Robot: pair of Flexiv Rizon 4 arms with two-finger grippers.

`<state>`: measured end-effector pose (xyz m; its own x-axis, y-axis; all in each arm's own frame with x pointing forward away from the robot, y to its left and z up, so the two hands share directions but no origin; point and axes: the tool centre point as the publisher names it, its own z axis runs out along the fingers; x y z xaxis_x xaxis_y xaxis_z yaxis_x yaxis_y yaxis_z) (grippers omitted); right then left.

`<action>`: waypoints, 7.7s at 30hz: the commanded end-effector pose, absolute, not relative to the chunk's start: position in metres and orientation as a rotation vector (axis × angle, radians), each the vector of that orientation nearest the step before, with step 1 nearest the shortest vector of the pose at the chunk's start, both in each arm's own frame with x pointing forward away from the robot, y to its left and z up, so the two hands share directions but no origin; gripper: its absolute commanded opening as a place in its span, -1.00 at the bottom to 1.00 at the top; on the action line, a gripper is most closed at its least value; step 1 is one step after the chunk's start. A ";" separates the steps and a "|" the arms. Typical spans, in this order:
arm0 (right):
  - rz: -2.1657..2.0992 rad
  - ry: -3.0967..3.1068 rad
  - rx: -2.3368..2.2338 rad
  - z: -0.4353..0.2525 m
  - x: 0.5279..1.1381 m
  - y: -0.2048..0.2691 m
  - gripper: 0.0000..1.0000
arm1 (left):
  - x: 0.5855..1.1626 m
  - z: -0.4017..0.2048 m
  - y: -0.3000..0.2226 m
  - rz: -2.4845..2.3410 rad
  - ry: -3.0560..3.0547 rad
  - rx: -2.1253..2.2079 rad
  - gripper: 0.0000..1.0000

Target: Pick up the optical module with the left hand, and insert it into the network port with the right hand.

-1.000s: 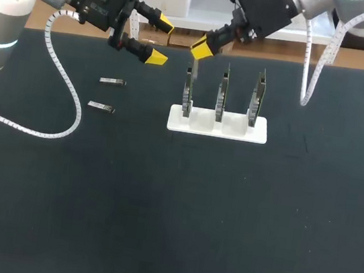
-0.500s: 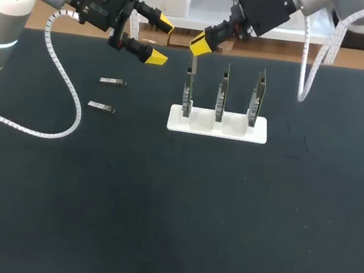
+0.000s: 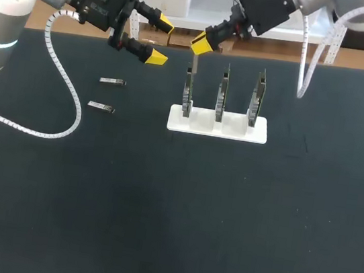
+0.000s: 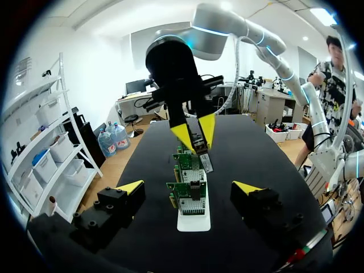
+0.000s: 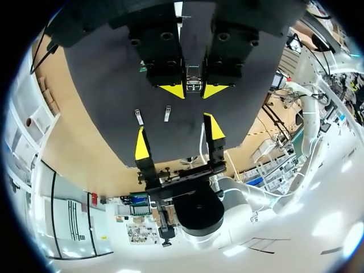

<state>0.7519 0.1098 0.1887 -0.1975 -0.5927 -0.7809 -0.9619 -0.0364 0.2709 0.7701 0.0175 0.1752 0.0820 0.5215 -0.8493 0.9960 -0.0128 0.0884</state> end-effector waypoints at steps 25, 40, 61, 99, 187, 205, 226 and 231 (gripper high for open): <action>1.154 1.833 -1.626 0.177 0.769 0.120 -1.00 | 0.772 0.176 0.017 -0.823 1.537 1.636 1.00; 1.158 1.838 -1.623 0.174 0.770 0.120 -1.00 | 0.772 0.176 0.017 -0.823 1.537 1.636 1.00; 1.045 1.835 -1.612 0.171 0.754 0.120 -1.00 | 0.772 0.176 0.017 -0.823 1.537 1.636 1.00; 0.976 1.808 -1.643 0.180 0.757 0.119 -1.00 | 0.772 0.176 0.017 -0.823 1.537 1.636 1.00; 1.039 1.833 -1.631 0.169 0.772 0.121 -1.00 | 0.772 0.176 0.017 -0.823 1.537 1.636 1.00; 0.914 1.841 -1.680 0.172 0.760 0.123 -1.00 | 0.772 0.176 0.017 -0.823 1.537 1.636 1.00; 0.957 1.796 -1.636 0.162 0.762 0.120 -1.00 | 0.772 0.176 0.017 -0.823 1.537 1.636 1.00; 0.958 1.792 -1.637 0.162 0.762 0.122 -1.00 | 0.772 0.176 0.017 -0.823 1.537 1.636 1.00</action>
<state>0.7661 0.1222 0.1657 -0.1288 -0.6141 -0.7787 -0.9879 0.0106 0.1550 0.7701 0.0175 0.1752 0.0820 0.5215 -0.8493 0.9960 -0.0128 0.0884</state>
